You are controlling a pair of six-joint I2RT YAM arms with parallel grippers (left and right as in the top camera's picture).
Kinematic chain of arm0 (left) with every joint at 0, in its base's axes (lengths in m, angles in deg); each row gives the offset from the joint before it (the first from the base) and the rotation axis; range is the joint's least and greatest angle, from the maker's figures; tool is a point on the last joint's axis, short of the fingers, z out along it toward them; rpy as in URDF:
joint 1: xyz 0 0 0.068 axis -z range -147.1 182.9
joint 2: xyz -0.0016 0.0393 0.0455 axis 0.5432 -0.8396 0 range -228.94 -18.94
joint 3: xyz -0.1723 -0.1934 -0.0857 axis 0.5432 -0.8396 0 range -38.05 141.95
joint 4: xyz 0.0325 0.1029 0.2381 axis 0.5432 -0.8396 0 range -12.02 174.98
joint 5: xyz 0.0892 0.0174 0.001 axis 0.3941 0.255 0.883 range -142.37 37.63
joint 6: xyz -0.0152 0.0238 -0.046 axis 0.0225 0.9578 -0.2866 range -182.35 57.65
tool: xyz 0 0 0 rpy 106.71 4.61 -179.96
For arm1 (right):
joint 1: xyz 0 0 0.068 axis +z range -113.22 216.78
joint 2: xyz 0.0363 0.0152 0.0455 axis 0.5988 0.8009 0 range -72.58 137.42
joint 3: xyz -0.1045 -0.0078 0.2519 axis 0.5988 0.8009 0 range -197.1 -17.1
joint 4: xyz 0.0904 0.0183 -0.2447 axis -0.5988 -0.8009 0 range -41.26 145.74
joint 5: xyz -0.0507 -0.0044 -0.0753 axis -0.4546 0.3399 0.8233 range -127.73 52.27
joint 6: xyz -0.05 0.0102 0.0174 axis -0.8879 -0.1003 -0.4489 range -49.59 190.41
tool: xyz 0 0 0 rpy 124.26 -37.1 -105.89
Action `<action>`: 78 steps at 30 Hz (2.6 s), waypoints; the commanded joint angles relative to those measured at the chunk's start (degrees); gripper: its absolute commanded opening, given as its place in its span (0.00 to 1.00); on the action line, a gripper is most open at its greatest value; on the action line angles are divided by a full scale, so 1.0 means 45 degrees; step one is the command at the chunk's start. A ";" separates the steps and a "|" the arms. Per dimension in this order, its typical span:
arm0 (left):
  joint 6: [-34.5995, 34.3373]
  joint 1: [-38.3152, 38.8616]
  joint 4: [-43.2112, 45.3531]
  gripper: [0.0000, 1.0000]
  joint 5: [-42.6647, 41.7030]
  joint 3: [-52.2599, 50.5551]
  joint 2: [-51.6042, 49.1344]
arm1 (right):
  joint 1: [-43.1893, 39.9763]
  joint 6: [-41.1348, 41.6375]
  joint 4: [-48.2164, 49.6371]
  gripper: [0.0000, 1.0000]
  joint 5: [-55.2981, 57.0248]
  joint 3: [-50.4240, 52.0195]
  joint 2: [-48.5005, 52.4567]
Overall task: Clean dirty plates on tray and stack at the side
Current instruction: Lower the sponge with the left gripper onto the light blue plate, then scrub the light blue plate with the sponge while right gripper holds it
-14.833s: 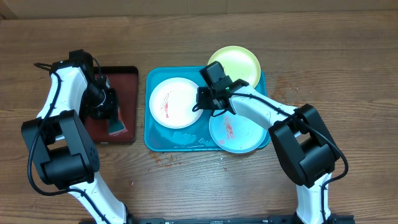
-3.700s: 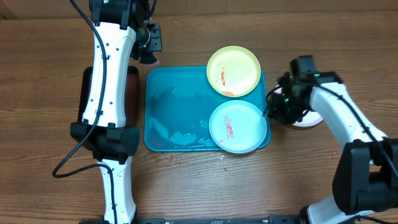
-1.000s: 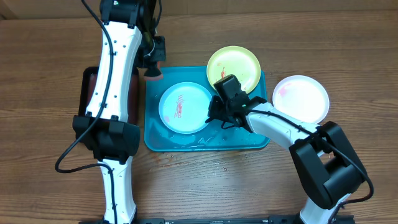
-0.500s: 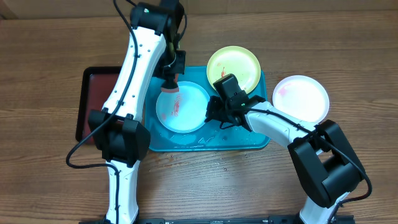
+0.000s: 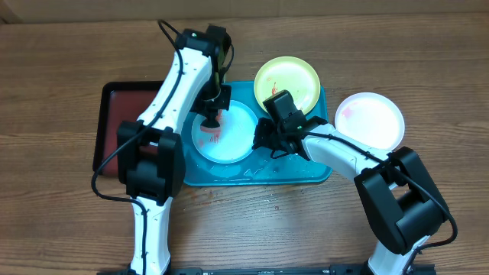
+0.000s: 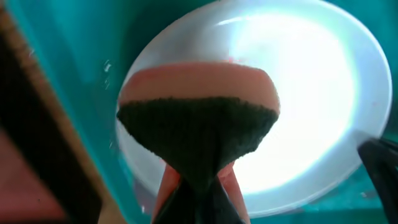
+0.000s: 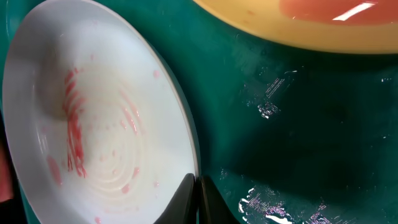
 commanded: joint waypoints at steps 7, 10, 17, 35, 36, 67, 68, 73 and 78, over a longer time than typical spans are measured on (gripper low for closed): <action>0.1205 0.0262 0.2424 0.05 0.0126 -0.3099 -0.0010 | -0.0049 -0.0058 -0.0155 0.03 -0.0078 -0.0063 0.0379; 0.1588 0.0267 0.2720 0.04 0.0126 -0.3779 -0.0010 | -0.0049 -0.0058 -0.0155 0.04 -0.0073 -0.0063 0.0379; 0.4585 0.0262 0.2385 0.04 -0.2365 -0.3891 0.0112 | -0.0049 -0.0049 -0.0092 0.04 -0.0078 -0.0063 0.0379; -0.1715 -0.0840 0.2739 0.04 0.2861 -0.2613 0.0175 | -0.0049 -0.0053 -0.0053 0.04 -0.0078 -0.0063 0.0379; -0.1739 -0.0923 0.2574 0.04 0.2841 -0.2613 0.0175 | -0.0049 -0.0053 -0.0049 0.04 -0.0073 -0.0063 0.0379; -0.3735 0.0432 0.2453 0.04 0.5192 -0.2642 0.0146 | -0.0049 -0.0058 0.0092 0.04 -0.0029 -0.0063 0.0379; -0.3857 0.0432 0.2186 0.04 0.5153 -0.2642 0.0146 | -0.0049 -0.0058 0.0097 0.04 -0.0024 -0.0063 0.0379; -0.3789 0.0461 0.0787 0.04 0.3007 -0.2642 0.0146 | -0.0049 -0.0058 0.0151 0.04 -0.0024 -0.0063 0.0379; -0.2307 0.0622 0.1151 0.04 -0.0816 -0.2647 0.0146 | -0.0049 -0.0053 0.0170 0.04 -0.0024 -0.0063 0.0379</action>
